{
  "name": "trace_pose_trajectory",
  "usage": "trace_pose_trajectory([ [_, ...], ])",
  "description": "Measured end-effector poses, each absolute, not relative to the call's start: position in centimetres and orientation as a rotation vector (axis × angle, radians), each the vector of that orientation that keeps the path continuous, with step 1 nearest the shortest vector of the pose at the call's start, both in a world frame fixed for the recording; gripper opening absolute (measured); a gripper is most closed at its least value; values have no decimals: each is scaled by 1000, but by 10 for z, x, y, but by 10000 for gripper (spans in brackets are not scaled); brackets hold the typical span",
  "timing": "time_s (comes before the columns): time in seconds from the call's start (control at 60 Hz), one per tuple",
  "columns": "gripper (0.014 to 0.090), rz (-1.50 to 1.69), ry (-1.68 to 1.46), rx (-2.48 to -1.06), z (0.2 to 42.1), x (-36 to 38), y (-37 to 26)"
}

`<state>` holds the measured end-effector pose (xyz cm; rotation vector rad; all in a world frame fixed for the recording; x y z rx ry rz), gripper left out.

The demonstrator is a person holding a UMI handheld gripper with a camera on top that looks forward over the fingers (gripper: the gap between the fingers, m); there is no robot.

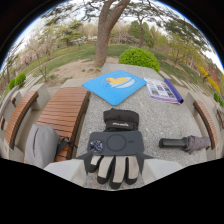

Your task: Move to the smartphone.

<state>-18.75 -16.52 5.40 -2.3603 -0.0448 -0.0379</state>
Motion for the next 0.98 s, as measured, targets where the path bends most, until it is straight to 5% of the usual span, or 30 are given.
trace_pose_trajectory([
  [0.3, 849, -89, -15, -2386, 22, -187, -122],
  [0.983, 851, -61, -32, -2391, 20, -191, -114],
])
